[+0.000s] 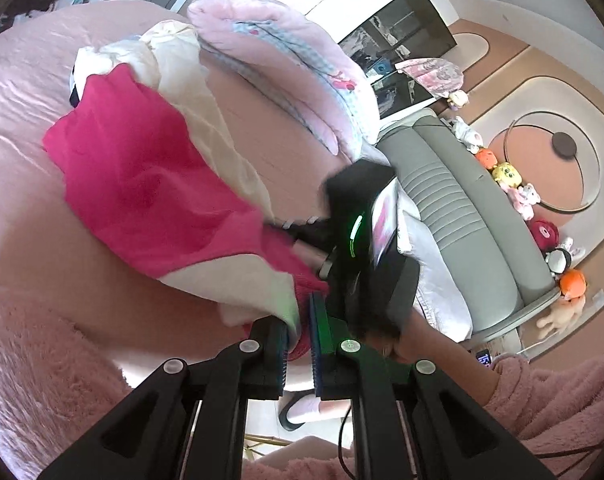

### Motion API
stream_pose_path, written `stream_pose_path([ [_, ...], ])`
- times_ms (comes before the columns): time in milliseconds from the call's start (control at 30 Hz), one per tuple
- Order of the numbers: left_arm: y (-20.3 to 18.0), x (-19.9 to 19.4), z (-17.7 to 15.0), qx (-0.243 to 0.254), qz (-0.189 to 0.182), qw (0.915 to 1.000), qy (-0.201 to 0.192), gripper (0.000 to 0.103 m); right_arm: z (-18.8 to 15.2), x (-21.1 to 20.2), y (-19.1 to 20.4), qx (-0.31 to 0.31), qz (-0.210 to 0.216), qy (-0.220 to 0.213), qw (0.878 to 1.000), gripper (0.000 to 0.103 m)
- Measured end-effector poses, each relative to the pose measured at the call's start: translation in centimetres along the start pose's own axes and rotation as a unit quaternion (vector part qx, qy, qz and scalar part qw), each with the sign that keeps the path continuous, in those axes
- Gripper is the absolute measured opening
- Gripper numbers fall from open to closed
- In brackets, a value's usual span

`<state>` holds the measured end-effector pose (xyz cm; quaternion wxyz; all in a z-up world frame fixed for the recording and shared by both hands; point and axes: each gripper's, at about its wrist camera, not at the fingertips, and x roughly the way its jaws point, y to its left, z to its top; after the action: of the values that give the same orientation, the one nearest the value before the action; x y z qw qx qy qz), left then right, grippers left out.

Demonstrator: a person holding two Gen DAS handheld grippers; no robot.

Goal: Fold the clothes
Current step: 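Lift the pink-and-cream garment off the pile with both grippers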

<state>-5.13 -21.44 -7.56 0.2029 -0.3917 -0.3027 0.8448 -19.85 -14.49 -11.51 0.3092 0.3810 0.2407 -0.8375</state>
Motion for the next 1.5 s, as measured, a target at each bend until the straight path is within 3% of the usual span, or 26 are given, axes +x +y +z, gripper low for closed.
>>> stream_pose_path([
  [100,1.2,-0.4,0.1,0.004,0.014,0.9999,0.001,0.007,2.3,-1.4,-4.8,0.101,-0.002,-0.039,0.994,0.005],
  [167,1.3,0.0,0.7,0.008,0.026,0.9996,0.001,0.007,3.8,-2.2,-6.6,0.12,-0.003,-0.066,0.991,0.004],
  [267,0.9,1.2,1.6,0.017,0.055,0.9983,0.005,0.01,4.5,-5.0,-8.6,0.113,-0.038,-0.104,0.987,0.004],
  [300,0.7,1.9,1.9,0.021,0.07,0.9973,0.009,0.021,4.7,-6.3,-9.0,0.119,-0.038,-0.12,0.985,0.004],
  [333,0.4,2.5,2.0,0.025,0.079,0.9965,0.013,0.042,5.0,-7.5,-9.3,0.125,-0.039,-0.136,0.982,0.004],
  [400,-0.6,3.9,1.6,0.035,0.08,0.9962,0.011,0.07,5.0,-9.0,-9.8,0.133,-0.049,-0.152,0.978,0.004],
  [433,-1.2,4.5,1.3,0.042,0.08,0.9959,0.005,0.071,4.9,-10.3,-10.1,0.137,-0.047,-0.155,0.977,0.004],
  [567,-3.2,7.8,0.1,0.06,0.087,0.9944,0.001,0.072,3.4,-13.4,-10.4,0.16,-0.021,-0.159,0.974,0.004],
  [667,-4.0,10.6,-0.4,0.054,0.092,0.9942,0.015,0.071,2.1,-14.6,-10.1,0.156,-0.025,-0.155,0.975,0.004],
  [767,-4.1,11.6,-0.6,0.03,0.095,0.995,-0.005,0.071,0.8,-16.1,-10.1,0.164,-0.027,-0.159,0.973,0.004],
  [800,-3.9,11.5,-0.5,0.021,0.101,0.9945,-0.02,0.069,0.3,-16.8,-10.2,0.169,-0.028,-0.16,0.972,0.004],
  [833,-3.8,11.4,-0.4,0.013,0.107,0.9935,-0.035,0.05,-0.3,-17.4,-10.3,0.174,-0.03,-0.162,0.971,0.004],
  [900,-3.4,10.9,-0.2,0.011,0.15,0.9872,-0.052,0.026,-1.0,-17.3,-10.9,0.186,-0.038,-0.163,0.968,0.004],
  [933,-3.2,10.6,0.0,0.011,0.172,0.9831,-0.06,0.021,-1.4,-17.2,-11.2,0.192,-0.042,-0.162,0.967,0.004],
  [1100,-1.1,8.3,1.2,-0.006,0.257,0.9611,-0.101,0.02,-3.8,-16.5,-12.3,0.223,-0.055,-0.143,0.963,0.004],
  [1233,0.0,7.1,2.6,0.002,0.303,0.9457,-0.118,0.021,-5.7,-14.2,-11.5,0.225,-0.053,-0.103,0.967,0.004],
  [1333,1.5,6.3,2.9,-0.025,0.288,0.9516,-0.103,0.021,-7.8,-12.1,-10.2,0.224,-0.03,-0.065,0.972,0.004],
  [1500,0.8,5.4,0.2,-0.049,0.234,0.9667,-0.09,0.022,-9.8,-11.4,-10.3,0.26,0.063,-0.047,0.963,0.004],
])
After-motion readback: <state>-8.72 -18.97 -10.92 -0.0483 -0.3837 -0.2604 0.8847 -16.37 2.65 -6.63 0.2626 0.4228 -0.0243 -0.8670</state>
